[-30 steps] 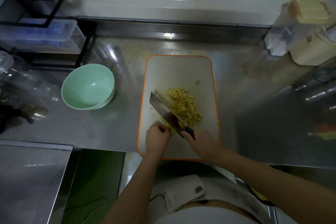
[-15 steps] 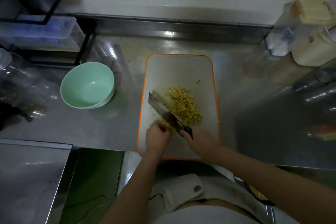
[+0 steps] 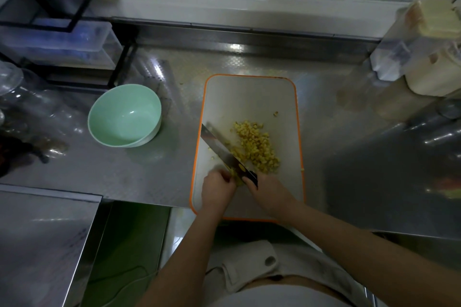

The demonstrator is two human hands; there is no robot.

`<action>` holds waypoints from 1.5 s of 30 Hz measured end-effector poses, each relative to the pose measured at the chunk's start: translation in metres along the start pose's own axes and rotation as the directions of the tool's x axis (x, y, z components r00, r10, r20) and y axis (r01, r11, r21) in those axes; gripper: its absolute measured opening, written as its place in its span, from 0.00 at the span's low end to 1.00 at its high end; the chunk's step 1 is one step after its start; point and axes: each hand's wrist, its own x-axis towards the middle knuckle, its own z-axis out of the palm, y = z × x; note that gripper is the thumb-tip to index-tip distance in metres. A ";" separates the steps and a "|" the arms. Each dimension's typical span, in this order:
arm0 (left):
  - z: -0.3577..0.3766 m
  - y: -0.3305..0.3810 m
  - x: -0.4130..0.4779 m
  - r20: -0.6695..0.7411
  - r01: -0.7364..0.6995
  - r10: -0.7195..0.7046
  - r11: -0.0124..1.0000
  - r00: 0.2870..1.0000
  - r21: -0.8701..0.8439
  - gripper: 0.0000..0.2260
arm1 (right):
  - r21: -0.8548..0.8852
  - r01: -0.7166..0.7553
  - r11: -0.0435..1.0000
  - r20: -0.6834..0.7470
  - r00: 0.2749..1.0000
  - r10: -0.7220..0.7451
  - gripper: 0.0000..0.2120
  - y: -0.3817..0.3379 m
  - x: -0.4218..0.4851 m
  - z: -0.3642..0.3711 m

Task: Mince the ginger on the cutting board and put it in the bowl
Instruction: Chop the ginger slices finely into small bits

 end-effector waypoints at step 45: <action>0.000 -0.007 0.000 0.009 0.012 -0.013 0.999 1.000 0.043 0.06 | -0.053 0.023 0.998 0.001 1.000 -0.023 0.17 0.004 -0.010 0.012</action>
